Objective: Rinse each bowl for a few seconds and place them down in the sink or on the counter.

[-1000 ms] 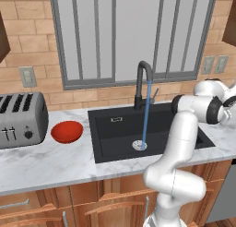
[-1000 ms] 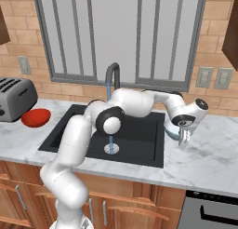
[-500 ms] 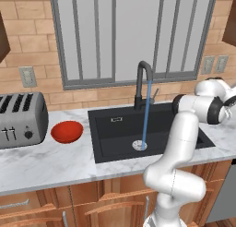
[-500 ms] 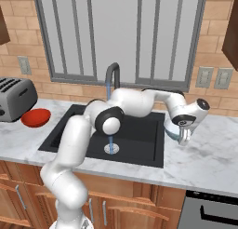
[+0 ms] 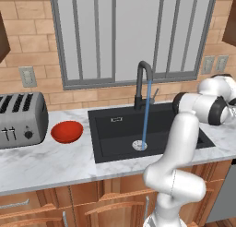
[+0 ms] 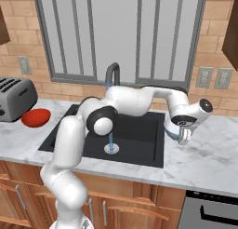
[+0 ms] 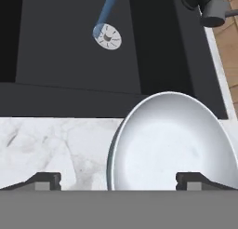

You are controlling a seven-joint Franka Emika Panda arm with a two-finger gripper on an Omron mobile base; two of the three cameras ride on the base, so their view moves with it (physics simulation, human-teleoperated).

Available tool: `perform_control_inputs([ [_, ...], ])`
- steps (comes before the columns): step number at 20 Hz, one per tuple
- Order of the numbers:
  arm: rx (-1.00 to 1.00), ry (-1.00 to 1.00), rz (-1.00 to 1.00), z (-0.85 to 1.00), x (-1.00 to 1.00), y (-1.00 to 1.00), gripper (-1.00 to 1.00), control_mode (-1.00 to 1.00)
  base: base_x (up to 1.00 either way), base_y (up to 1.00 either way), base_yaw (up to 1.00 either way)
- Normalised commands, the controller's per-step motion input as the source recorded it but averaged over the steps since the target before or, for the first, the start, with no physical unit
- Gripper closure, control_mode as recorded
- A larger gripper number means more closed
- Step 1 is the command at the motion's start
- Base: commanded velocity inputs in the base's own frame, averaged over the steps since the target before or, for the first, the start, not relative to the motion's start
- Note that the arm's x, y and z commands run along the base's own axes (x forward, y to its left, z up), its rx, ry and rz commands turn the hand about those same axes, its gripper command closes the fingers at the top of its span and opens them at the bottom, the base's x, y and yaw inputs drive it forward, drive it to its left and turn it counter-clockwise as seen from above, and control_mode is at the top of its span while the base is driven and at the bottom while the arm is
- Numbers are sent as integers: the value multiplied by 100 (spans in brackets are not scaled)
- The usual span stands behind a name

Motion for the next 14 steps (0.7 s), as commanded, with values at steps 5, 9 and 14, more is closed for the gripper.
perform_control_inputs([
  [5,0,-10,-1,23,-46,35,-100,-100,0,0,0],
  [9,0,-10,0,27,-44,37,-100,-100,0,0,0],
  [14,0,-3,0,53,-41,26,-100,-100,0,0,0],
])
